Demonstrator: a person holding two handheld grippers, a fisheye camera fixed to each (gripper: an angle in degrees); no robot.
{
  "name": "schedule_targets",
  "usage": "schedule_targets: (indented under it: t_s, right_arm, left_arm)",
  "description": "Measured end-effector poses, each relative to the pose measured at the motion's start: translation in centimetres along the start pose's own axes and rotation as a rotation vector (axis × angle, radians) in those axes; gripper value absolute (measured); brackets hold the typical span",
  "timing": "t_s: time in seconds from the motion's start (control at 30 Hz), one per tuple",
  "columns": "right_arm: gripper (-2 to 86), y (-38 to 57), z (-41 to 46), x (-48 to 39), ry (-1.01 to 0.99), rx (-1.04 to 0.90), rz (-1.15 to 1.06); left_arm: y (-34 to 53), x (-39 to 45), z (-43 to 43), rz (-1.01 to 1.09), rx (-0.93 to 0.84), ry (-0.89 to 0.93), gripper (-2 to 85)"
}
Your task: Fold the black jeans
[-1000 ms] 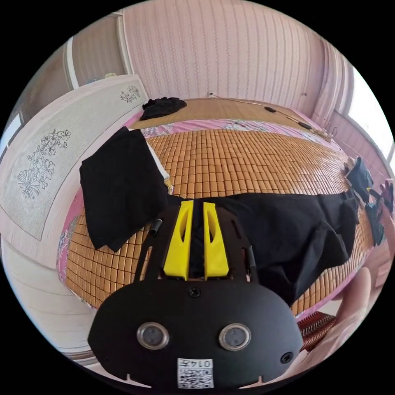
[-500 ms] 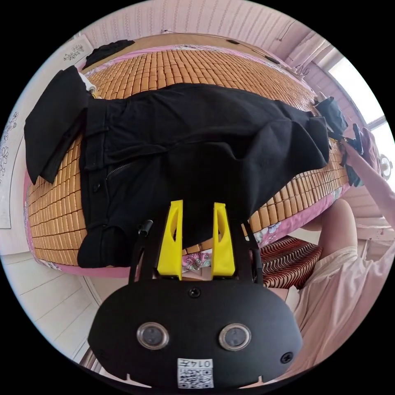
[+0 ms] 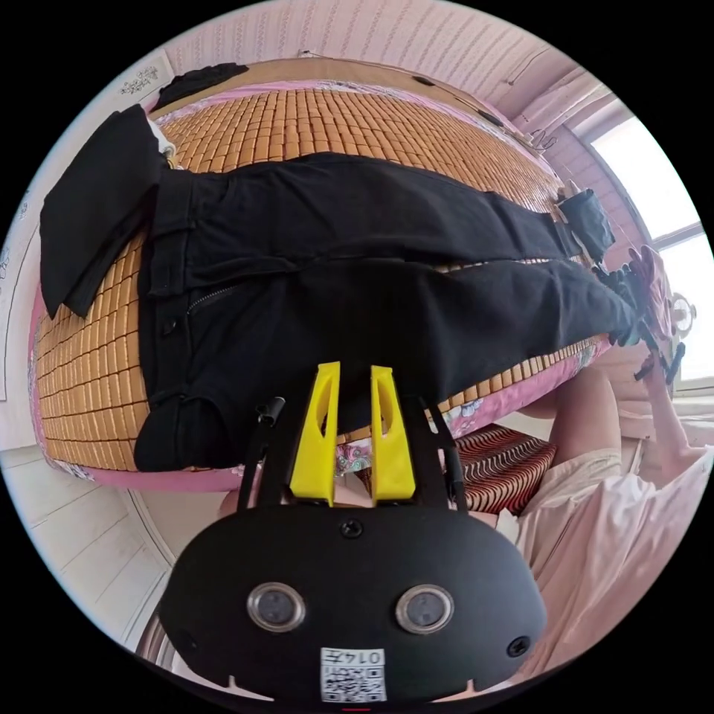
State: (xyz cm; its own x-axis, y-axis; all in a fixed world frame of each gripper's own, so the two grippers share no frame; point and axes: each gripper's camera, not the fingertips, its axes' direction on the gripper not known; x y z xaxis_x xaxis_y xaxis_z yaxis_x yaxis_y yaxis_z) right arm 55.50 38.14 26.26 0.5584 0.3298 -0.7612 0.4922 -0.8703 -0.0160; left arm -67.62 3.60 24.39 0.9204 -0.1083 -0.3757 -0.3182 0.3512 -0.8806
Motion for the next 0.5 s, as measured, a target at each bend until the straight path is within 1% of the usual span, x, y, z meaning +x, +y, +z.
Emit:
schedule_targets:
  t_s: [0.03,0.1,0.13,0.23,0.27,0.33,0.4,0.47,0.5]
  right_arm:
    - [4.0,0.9,0.3,0.4,0.006,-0.01,0.049]
    - [2.1,4.0,1.0,0.4,0.006,0.016,0.221]
    - [1.8,4.5,1.2,-0.1,-0.006,0.027,0.226]
    - [0.3,5.2,2.7,-5.0,-0.011,0.01,0.114]
    - [0.0,5.1,3.6,-7.4,0.003,-0.013,0.038]
    - [-0.4,4.7,5.6,-10.9,0.007,-0.089,-0.083]
    - [-0.7,4.5,9.0,-14.5,0.008,-0.228,-0.201]
    - [-0.7,4.9,11.4,-16.1,0.045,-0.336,-0.247]
    - [-0.6,5.2,11.6,-17.1,0.071,-0.31,-0.324]
  left_arm:
    - [0.3,-0.1,-0.1,-0.003,0.001,0.006,6.6]
    - [1.6,-0.1,-0.4,-0.003,0.011,0.006,6.5]
    - [2.0,-0.1,-0.5,0.002,0.015,0.004,6.5]
    - [3.8,-0.1,-0.6,0.013,0.024,-0.017,6.5]
    - [4.4,-0.3,-0.5,0.011,0.031,-0.024,6.5]
    - [5.0,-0.7,-0.1,-0.003,0.029,-0.027,6.5]
    - [5.4,-1.1,0.8,-0.011,0.028,-0.053,6.5]
    - [5.6,-1.5,1.6,-0.021,0.009,-0.076,6.6]
    - [5.9,-1.9,2.2,-0.033,-0.011,-0.083,6.7]
